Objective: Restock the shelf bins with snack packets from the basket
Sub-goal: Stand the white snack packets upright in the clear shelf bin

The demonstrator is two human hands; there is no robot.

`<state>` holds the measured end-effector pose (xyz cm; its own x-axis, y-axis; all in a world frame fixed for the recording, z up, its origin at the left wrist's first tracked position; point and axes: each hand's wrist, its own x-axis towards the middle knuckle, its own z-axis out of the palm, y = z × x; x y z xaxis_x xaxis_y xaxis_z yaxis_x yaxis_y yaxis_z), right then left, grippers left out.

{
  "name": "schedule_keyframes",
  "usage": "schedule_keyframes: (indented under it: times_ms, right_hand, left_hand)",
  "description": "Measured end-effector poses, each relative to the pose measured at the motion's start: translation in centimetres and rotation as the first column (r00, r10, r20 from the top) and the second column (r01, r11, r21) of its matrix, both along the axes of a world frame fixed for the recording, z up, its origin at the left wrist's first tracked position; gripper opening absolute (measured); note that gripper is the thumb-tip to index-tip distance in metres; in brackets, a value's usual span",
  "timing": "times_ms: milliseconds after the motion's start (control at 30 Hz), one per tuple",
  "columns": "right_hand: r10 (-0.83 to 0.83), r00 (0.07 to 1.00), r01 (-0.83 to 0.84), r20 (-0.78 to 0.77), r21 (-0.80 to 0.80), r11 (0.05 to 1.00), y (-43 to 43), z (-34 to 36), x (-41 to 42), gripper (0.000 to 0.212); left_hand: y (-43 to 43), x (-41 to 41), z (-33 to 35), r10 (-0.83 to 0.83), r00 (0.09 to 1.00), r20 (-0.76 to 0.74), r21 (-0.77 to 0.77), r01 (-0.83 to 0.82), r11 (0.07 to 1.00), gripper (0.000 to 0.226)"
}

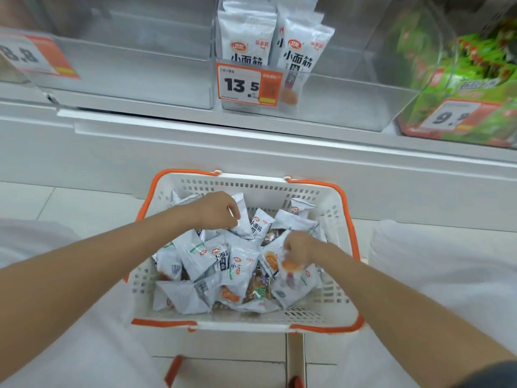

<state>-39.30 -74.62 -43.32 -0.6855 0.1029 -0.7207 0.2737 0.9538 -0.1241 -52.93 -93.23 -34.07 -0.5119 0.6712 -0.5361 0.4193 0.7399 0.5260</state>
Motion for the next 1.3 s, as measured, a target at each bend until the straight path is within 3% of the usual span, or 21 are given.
schedule_keyframes:
  times_ms: [100, 167, 233, 267, 333, 367, 400, 467, 533, 600, 667, 767, 833, 900, 1000, 1067, 1167, 1300]
  right_hand:
    - [-0.231, 0.93, 0.191, -0.287, -0.161, 0.968, -0.4, 6.5, -2.4, 0.041]
    - [-0.395, 0.79, 0.31, -0.469, -0.251, 0.917, -0.4, 10.4, -3.1, 0.038]
    - [-0.604, 0.61, 0.429, -0.513, -0.428, 0.796, -0.1, 12.7, -3.0, 0.02]
    - [-0.747, 0.502, 0.484, -0.436, -0.575, 0.66, -0.1, 13.4, -2.9, 0.007]
    - [-0.93, 0.35, 0.539, -0.113, -0.787, 0.299, -0.6, 14.4, -2.7, 0.021]
    - [-0.934, 0.356, 0.554, 0.036, -0.813, 0.18, -1.0, 14.6, -2.7, 0.03]
    - [-0.899, 0.416, 0.574, 0.136, -0.806, 0.143, -1.6, 14.9, -2.8, 0.034]
    - [-0.791, 0.578, 0.588, 0.2, -0.774, 0.234, -2.4, 15.3, -3.2, 0.036]
    - [-0.761, 0.641, 0.557, 0.096, -0.741, 0.375, -2.1, 15.7, -4.0, 0.041]
    - [-0.826, 0.562, 0.501, -0.035, -0.78, 0.374, -1.2, 15.8, -5.1, 0.037]
    - [-0.897, 0.439, 0.445, -0.052, -0.855, 0.267, -0.8, 16.3, -5.9, 0.032]
    - [-0.955, 0.293, 0.407, -0.037, -0.9, 0.159, -1.0, 16.5, -6.5, 0.04]
    - [-0.963, 0.251, 0.38, -0.097, -0.905, 0.19, -1.4, 16.3, -6.5, 0.044]
    - [-0.942, 0.256, 0.344, -0.215, -0.891, 0.297, -1.5, 16.4, -6.3, 0.046]
    - [-0.887, 0.315, 0.268, -0.338, -0.865, 0.425, -0.5, 17.1, -6.3, 0.044]
    - [-0.875, 0.356, 0.218, -0.327, -0.882, 0.418, 0.3, 17.8, -6.4, 0.039]
    - [-0.879, 0.425, 0.198, -0.217, -0.925, 0.324, 1.2, 18.7, -6.5, 0.031]
    - [-0.779, 0.574, 0.23, -0.253, -0.863, 0.449, 1.3, 18.7, -6.0, 0.033]
  left_hand:
    - [-0.6, -1.0, 0.1, 0.111, 0.991, 0.077, -0.074, -0.105, 0.992, 0.011]
    - [-0.9, -1.4, 0.7, 0.211, 0.965, 0.158, -0.168, -0.185, 0.968, 0.028]
    - [-1.0, -1.1, 1.8, 0.336, 0.881, 0.334, -0.26, -0.257, 0.931, 0.053]
    - [-1.0, -0.9, 2.4, 0.371, 0.811, 0.454, -0.266, -0.274, 0.924, 0.065]
    - [-0.4, -0.3, 3.2, 0.353, 0.631, 0.691, -0.158, -0.344, 0.926, 0.075]
    - [0.1, 0.2, 3.7, 0.328, 0.545, 0.771, -0.074, -0.435, 0.897, 0.07]
    - [0.6, 0.6, 4.0, 0.317, 0.47, 0.824, -0.008, -0.55, 0.835, 0.059]
    - [1.4, 0.8, 4.4, 0.337, 0.39, 0.857, 0.07, -0.736, 0.674, 0.035]
    - [1.5, 0.4, 4.6, 0.378, 0.439, 0.815, 0.151, -0.791, 0.593, 0.032]
    - [1.2, 0.1, 4.8, 0.351, 0.553, 0.756, 0.238, -0.731, 0.639, 0.034]
    - [1.2, 0.4, 5.2, 0.285, 0.638, 0.716, 0.292, -0.644, 0.707, 0.033]
    - [1.3, 1.5, 5.5, 0.195, 0.656, 0.729, 0.322, -0.581, 0.748, 0.033]
    - [1.2, 1.9, 5.8, 0.148, 0.715, 0.684, 0.365, -0.51, 0.779, 0.033]
    - [1.0, 2.0, 6.2, 0.115, 0.799, 0.59, 0.408, -0.418, 0.812, 0.027]
    - [0.8, 1.7, 6.7, 0.119, 0.839, 0.531, 0.421, -0.383, 0.822, 0.014]
    - [0.7, 1.2, 7.1, 0.128, 0.857, 0.499, 0.432, -0.374, 0.821, 0.012]
    - [0.5, 0.7, 7.3, 0.123, 0.902, 0.413, 0.429, -0.313, 0.847, 0.014]
    - [0.2, 0.8, 6.7, 0.073, 0.931, 0.358, 0.38, -0.216, 0.899, 0.019]
